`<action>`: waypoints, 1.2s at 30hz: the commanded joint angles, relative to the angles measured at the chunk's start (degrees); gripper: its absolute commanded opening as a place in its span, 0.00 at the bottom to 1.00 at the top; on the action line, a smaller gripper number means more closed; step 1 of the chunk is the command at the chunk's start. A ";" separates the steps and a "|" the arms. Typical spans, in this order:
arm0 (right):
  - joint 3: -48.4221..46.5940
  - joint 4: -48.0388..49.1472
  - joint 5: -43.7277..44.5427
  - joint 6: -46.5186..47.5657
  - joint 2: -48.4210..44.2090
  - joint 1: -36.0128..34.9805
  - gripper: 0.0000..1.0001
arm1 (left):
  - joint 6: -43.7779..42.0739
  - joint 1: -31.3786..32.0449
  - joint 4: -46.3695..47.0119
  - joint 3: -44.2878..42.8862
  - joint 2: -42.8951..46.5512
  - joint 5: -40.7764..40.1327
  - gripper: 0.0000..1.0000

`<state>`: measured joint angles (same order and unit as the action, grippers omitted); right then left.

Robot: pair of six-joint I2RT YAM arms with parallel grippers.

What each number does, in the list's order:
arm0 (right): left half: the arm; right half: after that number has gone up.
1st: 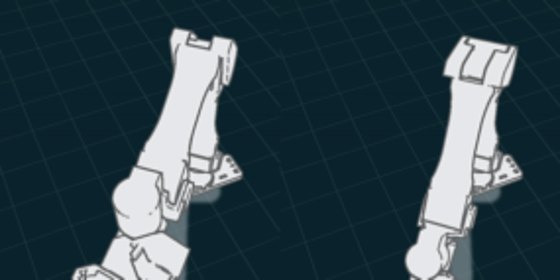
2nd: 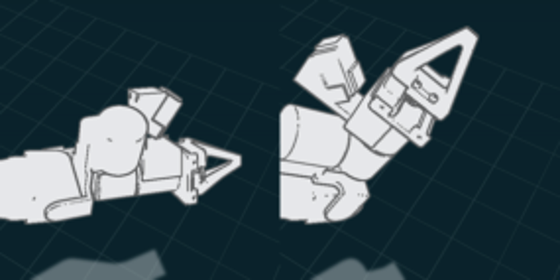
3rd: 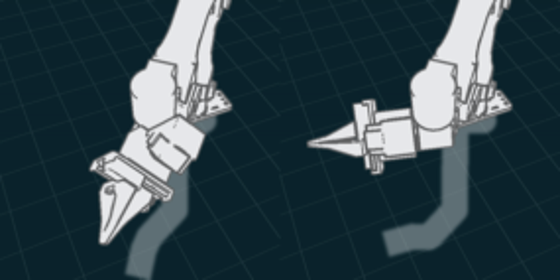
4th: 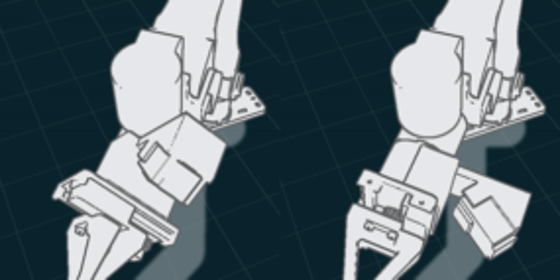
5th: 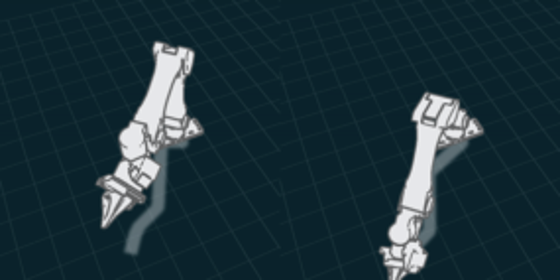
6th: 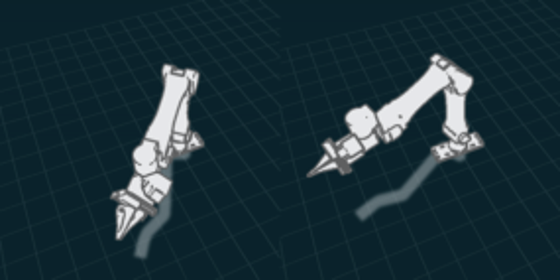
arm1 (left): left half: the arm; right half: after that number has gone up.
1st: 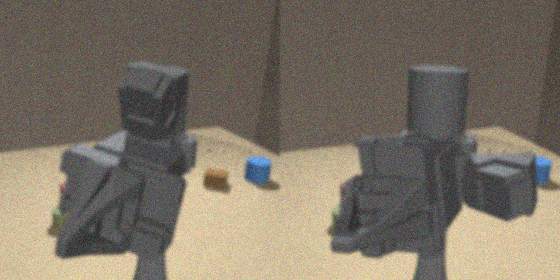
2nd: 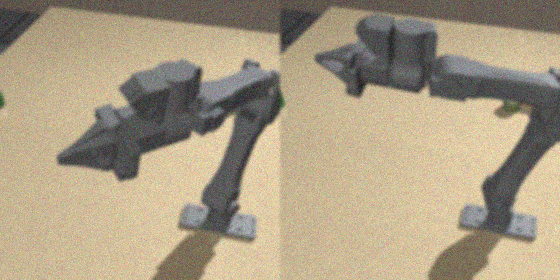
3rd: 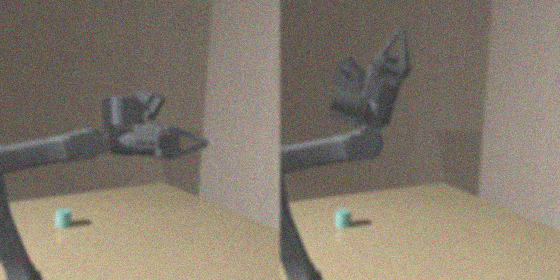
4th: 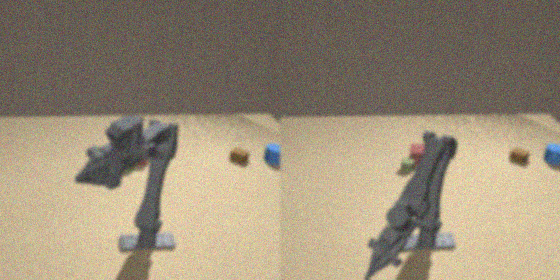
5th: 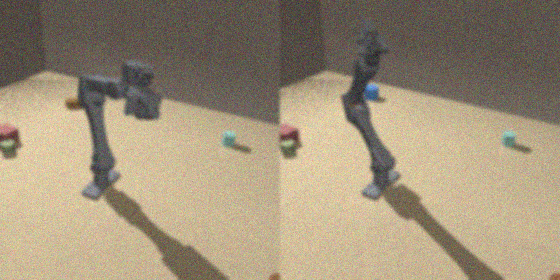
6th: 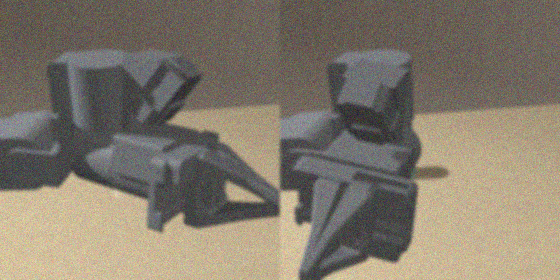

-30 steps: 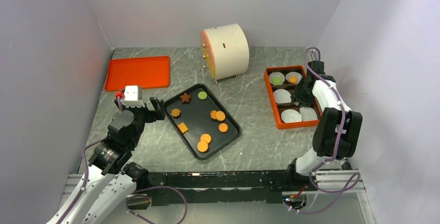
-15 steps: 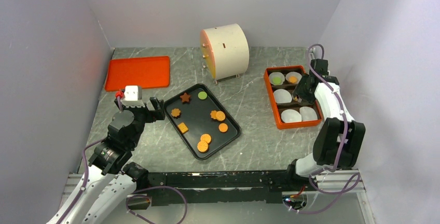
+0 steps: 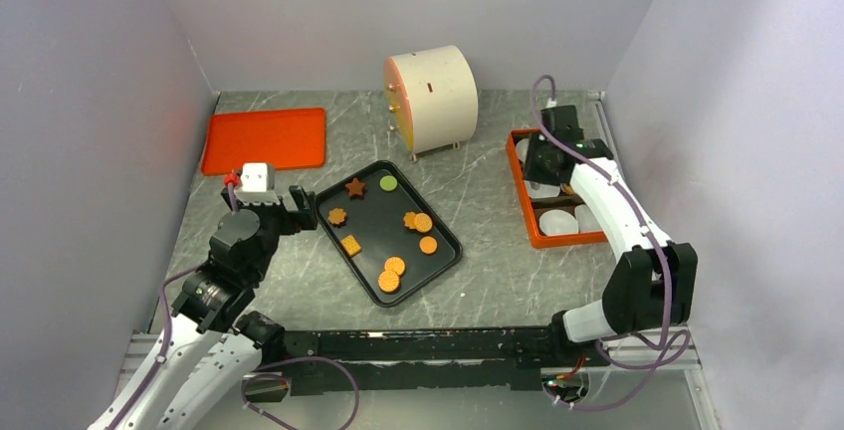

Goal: Pack the cookies

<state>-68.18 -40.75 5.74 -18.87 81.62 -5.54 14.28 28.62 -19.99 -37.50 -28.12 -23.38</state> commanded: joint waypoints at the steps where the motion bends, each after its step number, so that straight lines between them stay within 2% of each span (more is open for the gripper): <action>1: -3.89 -1.08 -0.42 3.67 -1.08 -6.73 0.37 | -0.97 -0.66 1.43 -0.39 -0.30 0.13 0.96; 3: -3.93 -1.56 -0.01 4.50 -0.95 -10.37 0.37 | -0.97 -0.91 1.61 -0.22 -0.34 0.09 0.96; 15: 0.55 1.53 -10.34 7.52 -0.85 -26.85 0.37 | -0.99 -3.49 1.79 -0.39 -2.17 1.98 0.96; 22: 1.94 6.81 -13.27 7.37 1.36 -36.73 0.37 | -0.90 -5.25 1.76 -0.47 -2.71 2.90 0.96; 27: 0.64 13.29 -13.21 8.15 5.87 -43.12 0.37 | -0.69 -6.06 2.01 -0.56 -2.98 3.96 0.96; 36: -7.41 17.05 -8.74 13.04 18.08 -51.41 0.38 | -0.63 -6.43 1.79 -0.74 -2.64 4.26 0.96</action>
<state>-71.20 -28.49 -5.52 -9.13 97.36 -54.70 14.28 22.57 -19.97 -37.50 -31.31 -20.12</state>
